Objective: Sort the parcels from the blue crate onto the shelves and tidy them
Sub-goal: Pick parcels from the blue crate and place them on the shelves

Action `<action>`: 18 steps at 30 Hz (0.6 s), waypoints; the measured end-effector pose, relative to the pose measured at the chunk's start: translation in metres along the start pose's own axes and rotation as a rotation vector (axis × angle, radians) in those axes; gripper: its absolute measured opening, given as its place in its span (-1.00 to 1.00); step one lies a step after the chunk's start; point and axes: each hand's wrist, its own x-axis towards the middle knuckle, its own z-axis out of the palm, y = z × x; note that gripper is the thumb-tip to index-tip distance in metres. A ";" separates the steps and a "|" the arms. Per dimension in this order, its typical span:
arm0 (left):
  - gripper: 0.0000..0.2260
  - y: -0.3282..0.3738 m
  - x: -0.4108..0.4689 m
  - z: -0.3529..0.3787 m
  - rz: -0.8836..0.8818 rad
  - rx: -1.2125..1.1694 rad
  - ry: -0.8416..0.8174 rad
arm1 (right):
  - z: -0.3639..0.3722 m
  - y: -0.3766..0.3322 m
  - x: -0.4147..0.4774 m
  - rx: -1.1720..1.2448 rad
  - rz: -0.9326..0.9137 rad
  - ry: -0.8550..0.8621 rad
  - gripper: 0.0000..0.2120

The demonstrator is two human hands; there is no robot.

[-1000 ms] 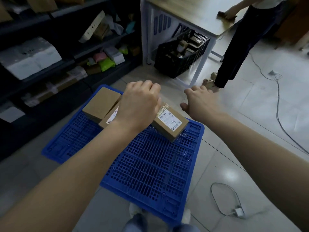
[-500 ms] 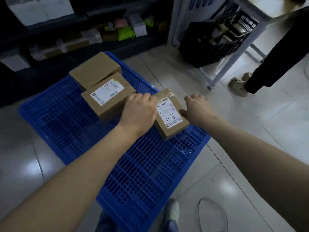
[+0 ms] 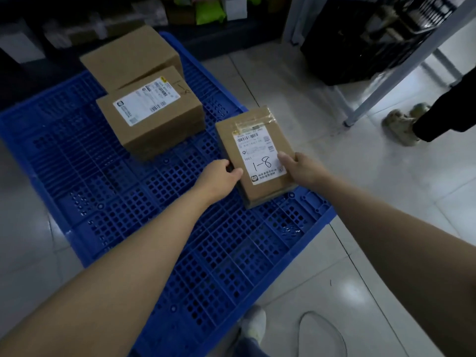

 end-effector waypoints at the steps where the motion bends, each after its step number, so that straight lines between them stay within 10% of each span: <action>1: -0.85 0.000 0.004 0.001 -0.037 -0.119 0.001 | 0.000 0.003 0.003 0.075 0.014 -0.009 -0.50; 18: -0.77 -0.030 0.021 -0.007 -0.021 -0.532 0.089 | 0.021 0.014 0.027 0.735 0.162 -0.200 -0.74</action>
